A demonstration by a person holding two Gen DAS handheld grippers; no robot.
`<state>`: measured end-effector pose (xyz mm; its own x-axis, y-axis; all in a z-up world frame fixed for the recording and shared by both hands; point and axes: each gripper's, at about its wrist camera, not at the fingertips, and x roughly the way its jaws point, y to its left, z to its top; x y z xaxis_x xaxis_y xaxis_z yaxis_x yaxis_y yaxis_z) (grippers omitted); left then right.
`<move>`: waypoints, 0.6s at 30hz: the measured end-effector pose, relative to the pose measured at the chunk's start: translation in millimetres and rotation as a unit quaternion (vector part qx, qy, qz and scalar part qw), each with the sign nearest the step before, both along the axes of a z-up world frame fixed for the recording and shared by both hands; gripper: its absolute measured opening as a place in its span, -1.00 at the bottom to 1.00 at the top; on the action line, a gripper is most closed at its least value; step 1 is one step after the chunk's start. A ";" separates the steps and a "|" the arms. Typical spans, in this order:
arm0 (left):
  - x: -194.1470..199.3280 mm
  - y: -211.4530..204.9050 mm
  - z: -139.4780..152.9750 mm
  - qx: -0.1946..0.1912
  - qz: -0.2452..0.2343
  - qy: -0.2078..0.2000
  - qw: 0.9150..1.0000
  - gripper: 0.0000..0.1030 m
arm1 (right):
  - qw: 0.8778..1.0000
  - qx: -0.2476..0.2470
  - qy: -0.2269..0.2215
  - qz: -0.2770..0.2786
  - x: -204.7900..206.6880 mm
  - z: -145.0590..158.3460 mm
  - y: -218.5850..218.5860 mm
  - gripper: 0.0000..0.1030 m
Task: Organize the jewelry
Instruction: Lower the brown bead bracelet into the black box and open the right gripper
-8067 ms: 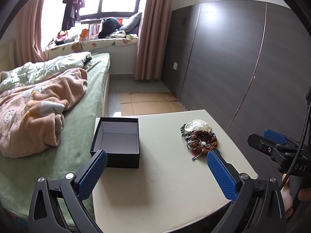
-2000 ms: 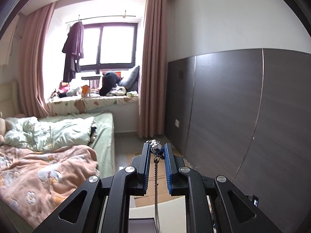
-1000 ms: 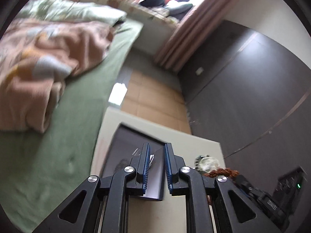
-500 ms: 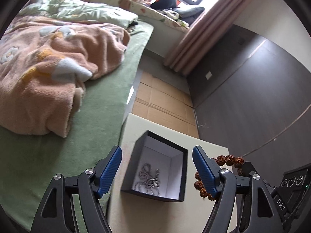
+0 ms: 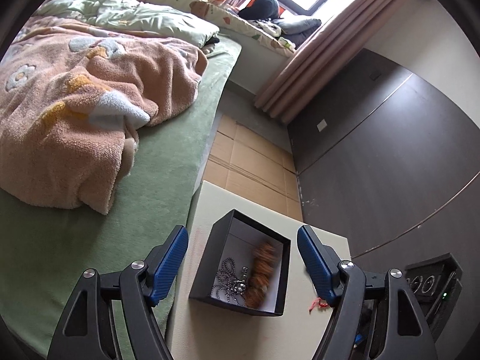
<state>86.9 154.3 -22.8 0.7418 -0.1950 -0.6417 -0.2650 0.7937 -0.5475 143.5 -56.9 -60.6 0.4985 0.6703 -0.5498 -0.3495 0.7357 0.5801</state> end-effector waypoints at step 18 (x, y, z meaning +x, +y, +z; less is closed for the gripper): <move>-4.2 -43.9 6.0 0.033 -0.033 -0.027 0.999 0.47 | 0.994 -0.044 0.028 -0.092 -14.8 5.7 -73.5 -0.14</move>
